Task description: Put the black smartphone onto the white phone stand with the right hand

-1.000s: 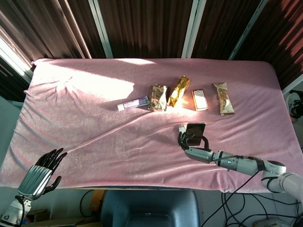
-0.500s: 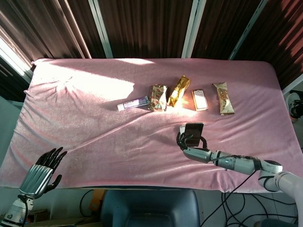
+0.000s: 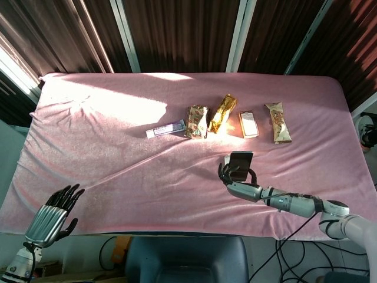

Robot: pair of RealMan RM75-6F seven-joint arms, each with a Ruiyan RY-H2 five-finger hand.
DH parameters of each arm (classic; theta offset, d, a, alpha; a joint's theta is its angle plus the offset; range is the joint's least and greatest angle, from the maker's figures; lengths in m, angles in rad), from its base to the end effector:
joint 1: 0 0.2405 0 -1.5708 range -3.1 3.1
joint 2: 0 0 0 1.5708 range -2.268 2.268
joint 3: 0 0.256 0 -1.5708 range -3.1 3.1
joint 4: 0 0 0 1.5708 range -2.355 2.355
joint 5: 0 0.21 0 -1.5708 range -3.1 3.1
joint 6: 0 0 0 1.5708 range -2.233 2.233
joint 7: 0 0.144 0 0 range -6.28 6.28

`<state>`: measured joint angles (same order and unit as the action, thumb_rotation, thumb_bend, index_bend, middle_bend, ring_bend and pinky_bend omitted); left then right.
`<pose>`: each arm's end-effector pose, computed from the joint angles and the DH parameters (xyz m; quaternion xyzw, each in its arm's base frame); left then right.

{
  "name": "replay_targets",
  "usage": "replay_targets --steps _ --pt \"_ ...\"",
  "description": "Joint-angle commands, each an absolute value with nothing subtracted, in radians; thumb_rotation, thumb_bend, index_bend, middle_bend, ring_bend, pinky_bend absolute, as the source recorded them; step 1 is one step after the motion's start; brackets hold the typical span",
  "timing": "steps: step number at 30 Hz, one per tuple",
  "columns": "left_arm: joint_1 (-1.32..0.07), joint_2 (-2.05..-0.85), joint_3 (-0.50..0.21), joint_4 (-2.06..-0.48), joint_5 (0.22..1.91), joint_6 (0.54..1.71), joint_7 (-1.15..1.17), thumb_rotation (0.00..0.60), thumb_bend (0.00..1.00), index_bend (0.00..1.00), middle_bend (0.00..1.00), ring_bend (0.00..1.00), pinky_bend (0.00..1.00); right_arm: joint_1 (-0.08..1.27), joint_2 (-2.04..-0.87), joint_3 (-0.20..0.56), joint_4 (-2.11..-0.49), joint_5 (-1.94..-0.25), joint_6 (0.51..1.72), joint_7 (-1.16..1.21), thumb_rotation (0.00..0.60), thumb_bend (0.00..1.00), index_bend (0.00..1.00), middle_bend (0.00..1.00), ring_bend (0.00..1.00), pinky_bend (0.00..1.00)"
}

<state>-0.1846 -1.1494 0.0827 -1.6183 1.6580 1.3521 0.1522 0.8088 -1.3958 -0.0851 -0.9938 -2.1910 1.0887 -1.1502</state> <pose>-0.2874 0.1754 0.1064 -0.7304 -0.3454 -0.3288 0.4889 -0.2100 -0.3364 0.0246 0.7360 0.5766 0.0768 0.3463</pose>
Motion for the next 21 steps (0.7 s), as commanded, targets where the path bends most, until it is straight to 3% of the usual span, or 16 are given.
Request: replay_targets --steps 1,7,14,21 --pt "-0.186 -1.148 0.085 -1.619 1.661 1.349 0.151 0.6 0.41 0.0 0.0 0.0 0.15 0.806 -1.4 -0.085 -0.994 -2.185 1.084 -1.155 0.6 0.27 0.46 0.65 0.62 0.38" --pt "-0.188 -1.146 0.086 -1.619 1.66 1.346 0.146 0.6 0.41 0.0 0.0 0.0 0.15 0.803 -1.406 -0.078 -0.996 -2.168 1.077 -1.164 0.6 0.27 0.34 0.6 0.6 0.35" --pt "-0.191 -1.145 0.087 -1.619 1.658 1.342 0.143 0.6 0.41 0.0 0.0 0.0 0.15 0.797 -1.406 -0.073 -1.004 -2.148 1.067 -1.171 0.6 0.27 0.17 0.48 0.51 0.31" --pt "-0.19 -1.145 0.087 -1.62 1.658 1.344 0.143 0.6 0.41 0.0 0.0 0.0 0.15 0.805 -1.411 -0.091 -0.993 -2.161 1.072 -1.144 0.6 0.27 0.15 0.45 0.48 0.29"
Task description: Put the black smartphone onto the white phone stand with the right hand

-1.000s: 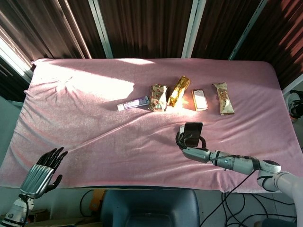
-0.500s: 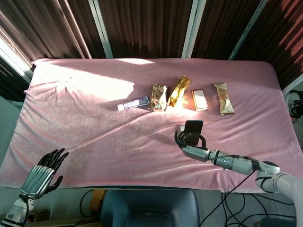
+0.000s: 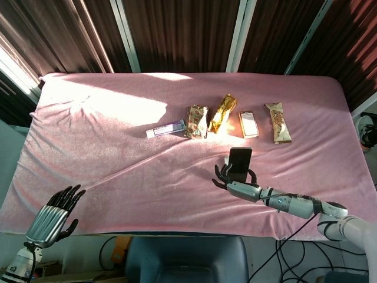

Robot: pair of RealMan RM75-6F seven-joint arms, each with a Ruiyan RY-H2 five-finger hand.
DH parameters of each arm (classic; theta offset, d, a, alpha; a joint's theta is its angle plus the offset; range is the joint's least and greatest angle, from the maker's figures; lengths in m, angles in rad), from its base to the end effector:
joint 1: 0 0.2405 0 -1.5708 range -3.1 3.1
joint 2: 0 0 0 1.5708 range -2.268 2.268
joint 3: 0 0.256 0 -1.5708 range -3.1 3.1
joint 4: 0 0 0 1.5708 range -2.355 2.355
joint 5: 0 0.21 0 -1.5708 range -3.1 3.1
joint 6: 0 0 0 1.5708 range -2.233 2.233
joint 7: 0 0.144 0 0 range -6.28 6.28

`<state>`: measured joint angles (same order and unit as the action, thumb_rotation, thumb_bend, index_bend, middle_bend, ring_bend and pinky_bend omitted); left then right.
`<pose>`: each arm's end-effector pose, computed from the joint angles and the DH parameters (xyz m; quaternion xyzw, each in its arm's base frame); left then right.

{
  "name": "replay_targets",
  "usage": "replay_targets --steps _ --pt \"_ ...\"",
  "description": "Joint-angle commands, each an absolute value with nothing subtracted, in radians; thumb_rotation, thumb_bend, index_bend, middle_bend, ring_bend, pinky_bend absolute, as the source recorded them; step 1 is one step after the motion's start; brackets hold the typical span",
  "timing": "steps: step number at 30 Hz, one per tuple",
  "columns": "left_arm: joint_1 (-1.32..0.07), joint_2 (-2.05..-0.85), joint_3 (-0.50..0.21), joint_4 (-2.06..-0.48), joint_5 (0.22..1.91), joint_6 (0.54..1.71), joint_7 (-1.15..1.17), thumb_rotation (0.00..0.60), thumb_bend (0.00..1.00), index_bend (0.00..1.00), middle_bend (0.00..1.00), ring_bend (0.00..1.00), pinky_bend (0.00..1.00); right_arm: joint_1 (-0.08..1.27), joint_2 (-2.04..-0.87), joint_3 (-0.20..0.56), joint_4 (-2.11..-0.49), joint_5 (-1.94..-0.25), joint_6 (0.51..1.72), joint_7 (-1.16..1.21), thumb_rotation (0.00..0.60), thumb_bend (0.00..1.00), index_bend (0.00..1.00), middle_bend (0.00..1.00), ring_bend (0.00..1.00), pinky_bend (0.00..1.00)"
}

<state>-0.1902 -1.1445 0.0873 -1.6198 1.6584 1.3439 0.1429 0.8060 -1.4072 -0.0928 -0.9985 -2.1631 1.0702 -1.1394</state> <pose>-0.2876 0.1757 0.1062 -0.7327 -0.3487 -0.3271 0.4843 -0.2123 -0.3355 0.0195 0.7491 0.5595 0.0740 0.3470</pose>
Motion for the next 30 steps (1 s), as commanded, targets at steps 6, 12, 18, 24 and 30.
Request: replay_targets --steps 6,12,18,24,30 --pt "-0.189 -1.143 0.088 -1.62 1.662 1.35 0.141 0.6 0.41 0.0 0.0 0.0 0.15 0.799 -1.408 -0.079 -1.004 -2.141 1.067 -1.164 0.6 0.27 0.07 0.39 0.42 0.23" --pt "-0.19 -1.142 0.088 -1.617 1.662 1.348 0.135 0.6 0.41 0.0 0.0 0.0 0.15 0.786 -1.387 -0.078 -1.036 -2.125 1.076 -1.158 0.6 0.27 0.0 0.24 0.29 0.15" --pt "-0.189 -1.138 0.086 -1.618 1.661 1.355 0.128 0.6 0.41 0.0 0.0 0.0 0.15 0.748 -1.342 -0.061 -1.127 -2.094 1.142 -1.143 0.6 0.27 0.0 0.17 0.2 0.09" --pt "-0.178 -1.136 0.076 -1.605 1.673 1.401 0.096 0.6 0.4 0.0 0.0 0.0 0.15 0.56 -1.424 0.008 -1.288 -1.955 1.46 -1.002 0.6 0.25 0.0 0.1 0.11 0.04" --pt "-0.159 -1.14 0.052 -1.593 1.64 1.439 0.095 0.6 0.4 0.0 0.0 0.0 0.15 0.305 -1.465 0.009 -1.501 -1.701 1.657 -0.842 0.6 0.24 0.0 0.0 0.0 0.0"
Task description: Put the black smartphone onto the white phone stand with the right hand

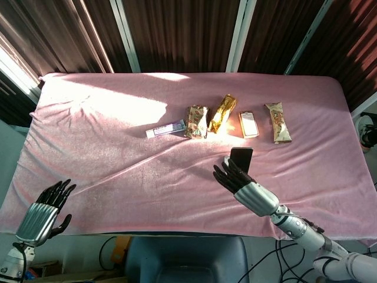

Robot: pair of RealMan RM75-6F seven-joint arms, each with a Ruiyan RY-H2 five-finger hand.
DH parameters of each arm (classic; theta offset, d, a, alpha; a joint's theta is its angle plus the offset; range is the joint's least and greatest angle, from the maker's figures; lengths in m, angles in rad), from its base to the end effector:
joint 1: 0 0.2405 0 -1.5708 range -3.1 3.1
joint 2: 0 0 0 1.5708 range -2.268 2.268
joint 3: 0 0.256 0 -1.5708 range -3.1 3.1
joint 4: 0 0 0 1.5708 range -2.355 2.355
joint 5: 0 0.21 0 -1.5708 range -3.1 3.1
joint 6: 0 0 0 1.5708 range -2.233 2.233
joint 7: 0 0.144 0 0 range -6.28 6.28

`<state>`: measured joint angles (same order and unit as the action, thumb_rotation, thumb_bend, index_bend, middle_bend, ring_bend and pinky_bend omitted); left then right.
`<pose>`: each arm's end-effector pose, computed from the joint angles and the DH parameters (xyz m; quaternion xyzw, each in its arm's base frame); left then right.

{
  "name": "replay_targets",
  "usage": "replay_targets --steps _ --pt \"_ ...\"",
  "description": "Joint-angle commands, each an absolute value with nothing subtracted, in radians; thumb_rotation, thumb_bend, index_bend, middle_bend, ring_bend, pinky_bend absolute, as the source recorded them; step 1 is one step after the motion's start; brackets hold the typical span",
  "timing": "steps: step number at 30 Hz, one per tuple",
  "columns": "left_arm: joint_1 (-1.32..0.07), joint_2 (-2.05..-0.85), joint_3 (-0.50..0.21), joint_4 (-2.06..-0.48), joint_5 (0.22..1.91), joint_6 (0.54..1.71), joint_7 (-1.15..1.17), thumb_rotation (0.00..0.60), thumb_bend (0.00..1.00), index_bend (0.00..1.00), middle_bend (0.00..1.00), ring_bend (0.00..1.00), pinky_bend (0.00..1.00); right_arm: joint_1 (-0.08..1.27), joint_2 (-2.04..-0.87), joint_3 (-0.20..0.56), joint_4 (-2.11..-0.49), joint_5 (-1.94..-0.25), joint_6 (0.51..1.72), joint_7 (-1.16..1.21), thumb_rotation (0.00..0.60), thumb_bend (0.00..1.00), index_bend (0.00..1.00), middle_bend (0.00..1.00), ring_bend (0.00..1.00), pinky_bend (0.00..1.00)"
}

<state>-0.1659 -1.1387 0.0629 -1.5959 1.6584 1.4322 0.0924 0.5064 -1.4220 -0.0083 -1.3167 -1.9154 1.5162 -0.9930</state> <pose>-0.2902 0.1777 0.1240 -0.7019 -0.3404 -0.3617 0.5104 -0.1924 -0.2594 0.0579 0.7360 0.2311 0.3049 0.5585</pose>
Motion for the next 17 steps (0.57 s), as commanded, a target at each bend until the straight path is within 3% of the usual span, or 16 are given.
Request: replay_targets --steps 1,9,17 --pt "-0.156 -1.141 0.047 -1.595 1.629 1.441 0.099 0.6 0.4 0.0 0.0 0.0 0.15 0.27 -1.45 0.004 -1.541 -1.649 1.662 -0.785 0.6 0.24 0.0 0.0 0.0 0.0" --pt "-0.132 -1.146 0.022 -1.598 1.598 1.485 0.117 0.6 0.4 0.0 0.0 0.0 0.15 0.154 -1.402 0.045 -1.505 -1.441 1.657 -0.416 0.6 0.24 0.0 0.0 0.0 0.0" --pt "-0.131 -1.142 0.034 -1.603 1.621 1.482 0.11 0.6 0.4 0.0 0.0 0.0 0.15 0.166 -1.344 0.061 -1.523 -1.401 1.552 -0.354 0.6 0.24 0.0 0.0 0.0 0.0"
